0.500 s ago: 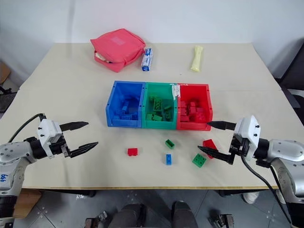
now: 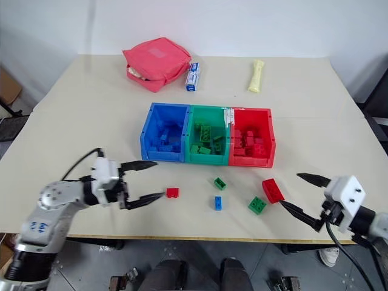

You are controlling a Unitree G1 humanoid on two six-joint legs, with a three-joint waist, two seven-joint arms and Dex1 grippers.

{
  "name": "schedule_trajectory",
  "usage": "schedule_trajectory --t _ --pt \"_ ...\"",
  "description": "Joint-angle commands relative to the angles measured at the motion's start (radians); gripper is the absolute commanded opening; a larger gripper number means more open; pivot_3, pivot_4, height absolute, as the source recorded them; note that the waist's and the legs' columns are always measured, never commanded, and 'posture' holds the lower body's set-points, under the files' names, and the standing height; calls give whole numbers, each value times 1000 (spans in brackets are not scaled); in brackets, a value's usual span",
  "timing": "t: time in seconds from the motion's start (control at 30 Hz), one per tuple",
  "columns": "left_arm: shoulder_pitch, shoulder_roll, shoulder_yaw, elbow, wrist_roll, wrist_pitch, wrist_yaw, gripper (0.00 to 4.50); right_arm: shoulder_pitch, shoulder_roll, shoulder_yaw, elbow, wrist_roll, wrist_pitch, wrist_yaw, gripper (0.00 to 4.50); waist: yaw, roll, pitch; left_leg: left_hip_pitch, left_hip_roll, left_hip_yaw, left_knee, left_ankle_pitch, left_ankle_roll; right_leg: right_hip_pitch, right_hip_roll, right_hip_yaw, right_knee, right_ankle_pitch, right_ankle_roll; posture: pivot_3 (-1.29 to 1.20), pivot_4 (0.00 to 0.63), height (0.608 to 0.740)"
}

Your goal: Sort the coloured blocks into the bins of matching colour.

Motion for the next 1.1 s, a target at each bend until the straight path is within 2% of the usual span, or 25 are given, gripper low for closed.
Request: schedule_trajectory --t 0.03,0.17,0.27,0.4,0.6,0.67,0.73,0.83,1.07,1.1 --pt "2 13 -72 -49 58 -55 -40 4488 46 -8 -72 42 -4 -20 19 4500 -8 0 0 1 0 1 -1 0 0 0 0 1 0 0 0 0 150 740" --pt "1 20 -67 -42 53 -56 -42 4488 91 -40 -22 8 -19 14 58 4500 -23 1 -1 4 1 1 -4 0 0 0 1 1 2 -1 -2 0 150 740" --pt "-3 31 -55 -15 65 -77 -45 4488 89 -36 26 -37 -2 94 28 4500 -25 2 -1 4 2 1 -4 0 0 0 1 1 2 -1 -2 0 150 740" --pt "6 31 -23 -16 35 -64 -28 4488 -15 -23 145 -26 -54 191 -70 4500 -24 2 -1 3 2 0 -3 0 0 0 1 1 1 -1 -2 0 150 740" --pt "13 3 13 -146 -51 64 59 4488 -139 17 289 18 -109 255 -143 4500 -17 2 -1 1 1 -3 -2 1 -2 -1 1 -1 2 -1 -2 0 150 740" --pt "25 13 13 -158 -50 74 58 4488 -172 33 321 38 -153 255 -193 4500 -17 2 -1 1 1 -2 -2 0 -2 -1 0 -1 1 -1 -2 0 150 740" --pt "32 18 19 -168 -60 91 59 4488 -208 63 332 50 -130 296 -219 4500 -20 1 -1 1 1 -2 -1 1 -2 -1 0 -1 1 -1 -2 0 150 740" --pt "34 26 23 -170 -68 90 44 4500 -235 77 340 52 -113 330 -222 3908 -24 1 -1 1 1 -2 -1 1 -2 -1 1 -1 2 -1 -2 0 150 740" --pt "12 24 15 -124 -61 50 9 4500 -261 61 334 45 -133 333 -230 1534 -24 1 -1 1 1 -2 -1 1 -2 -1 1 -1 2 -1 -2 0 150 740" --pt "8 19 14 -120 -61 47 10 4500 -263 57 331 42 -129 330 -223 1472 -24 1 -1 1 1 -2 -1 1 -2 -1 1 -1 2 -1 -2 0 150 740"
